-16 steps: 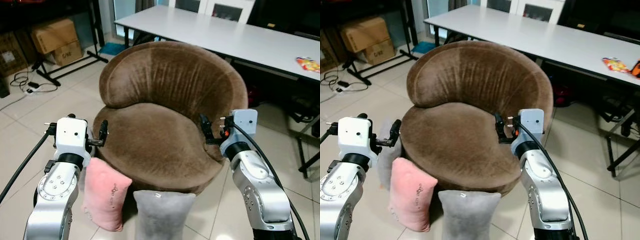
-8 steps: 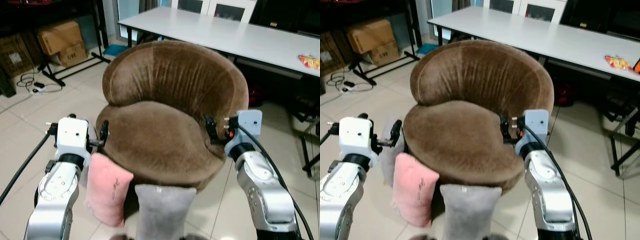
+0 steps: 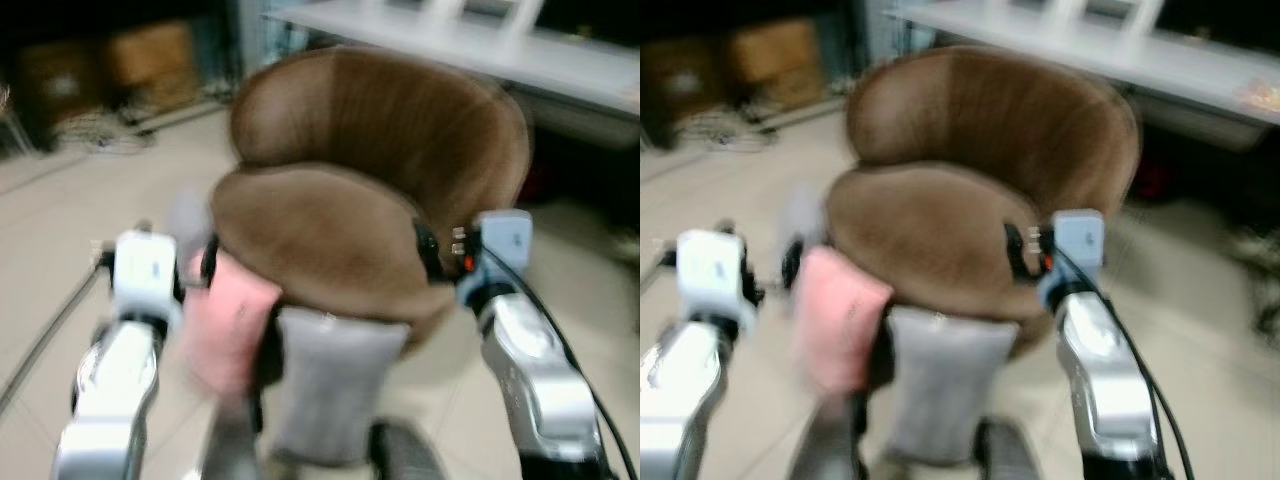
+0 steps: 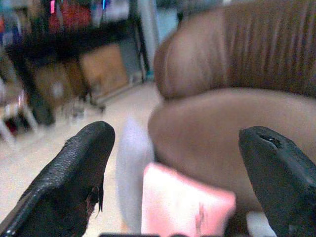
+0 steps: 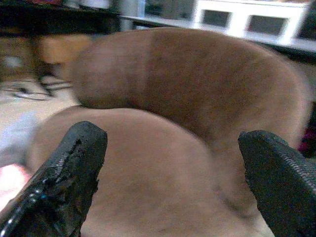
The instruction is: Move the pillow to the sofa from floor
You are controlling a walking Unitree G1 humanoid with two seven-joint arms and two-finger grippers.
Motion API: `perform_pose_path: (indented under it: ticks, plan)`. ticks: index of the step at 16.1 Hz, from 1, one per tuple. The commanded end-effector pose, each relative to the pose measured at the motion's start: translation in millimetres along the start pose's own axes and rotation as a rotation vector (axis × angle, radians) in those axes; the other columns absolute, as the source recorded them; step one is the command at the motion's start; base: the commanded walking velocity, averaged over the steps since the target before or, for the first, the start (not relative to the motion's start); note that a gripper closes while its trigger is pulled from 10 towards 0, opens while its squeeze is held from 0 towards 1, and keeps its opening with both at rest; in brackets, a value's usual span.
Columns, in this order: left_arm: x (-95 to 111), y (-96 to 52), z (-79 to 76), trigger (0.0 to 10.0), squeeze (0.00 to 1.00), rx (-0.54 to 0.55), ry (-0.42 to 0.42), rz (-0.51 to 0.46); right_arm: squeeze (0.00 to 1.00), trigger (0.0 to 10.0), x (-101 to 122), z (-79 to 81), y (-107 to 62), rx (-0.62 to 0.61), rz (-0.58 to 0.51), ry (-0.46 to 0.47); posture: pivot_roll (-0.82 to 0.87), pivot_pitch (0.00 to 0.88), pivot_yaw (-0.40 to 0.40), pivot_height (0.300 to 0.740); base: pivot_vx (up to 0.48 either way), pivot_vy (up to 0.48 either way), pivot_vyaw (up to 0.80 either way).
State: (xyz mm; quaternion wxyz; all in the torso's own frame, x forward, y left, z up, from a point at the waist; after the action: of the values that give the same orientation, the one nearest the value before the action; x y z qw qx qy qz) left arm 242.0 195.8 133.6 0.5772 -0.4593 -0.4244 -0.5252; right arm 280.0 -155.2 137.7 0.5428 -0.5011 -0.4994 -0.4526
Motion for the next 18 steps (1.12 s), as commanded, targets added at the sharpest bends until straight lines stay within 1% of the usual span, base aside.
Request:
perform_pose_path:
  ticks: [1,3,6,11,13,14,18]
  plan:
    - [12.1,3.4,2.1,10.0,0.0,0.013,-0.006,-0.051,0.0,10.0,1.5,3.5,0.2,0.014,0.003,0.015,0.0,0.0,-0.032,0.595,0.0,0.0,0.0]
    - [11.7,4.4,3.1,10.0,0.0,0.018,0.0,-0.052,0.0,10.0,1.9,3.5,-0.6,0.031,0.002,0.022,0.0,0.0,-0.041,0.595,0.0,0.0,0.0]
    - [11.9,2.7,3.3,10.0,0.0,0.015,0.0,-0.06,0.0,10.0,-0.2,0.3,0.8,0.02,0.013,0.002,0.0,0.0,-0.045,0.595,0.0,0.0,0.0]
    - [11.1,0.6,3.5,10.0,0.0,0.007,-0.004,-0.063,0.0,10.0,-1.3,1.0,2.3,0.015,0.023,-0.015,0.0,0.0,-0.049,0.595,0.0,0.0,0.0]
    - [9.5,0.0,3.0,10.0,0.0,0.003,-0.004,-0.059,0.0,10.0,-1.1,2.8,3.2,0.039,0.022,-0.062,0.0,0.0,-0.049,0.595,0.244,0.0,0.0]
    - [9.6,0.1,2.7,10.0,0.0,0.003,-0.004,-0.06,0.0,10.0,-0.9,3.1,3.2,0.042,0.02,-0.06,0.0,0.0,-0.049,0.595,0.244,0.0,0.0]
    - [9.5,0.2,2.7,10.0,0.0,-0.001,-0.002,-0.061,0.0,10.0,-3.4,4.4,3.2,0.04,0.033,-0.069,0.0,0.0,-0.049,0.595,0.247,0.0,0.8]
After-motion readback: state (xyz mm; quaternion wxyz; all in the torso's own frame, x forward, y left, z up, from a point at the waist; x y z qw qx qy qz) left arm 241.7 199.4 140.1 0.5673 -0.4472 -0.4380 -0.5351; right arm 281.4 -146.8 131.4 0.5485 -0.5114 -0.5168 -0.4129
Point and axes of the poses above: a point about 5 cm out from each wrist's last joint towards the gripper, its own y axis pointing out of the wrist towards the gripper, its own x axis along the axis of the wrist's last joint, z = x × y, the point moved 1 cm from there along y, pointing out of the wrist towards the gripper
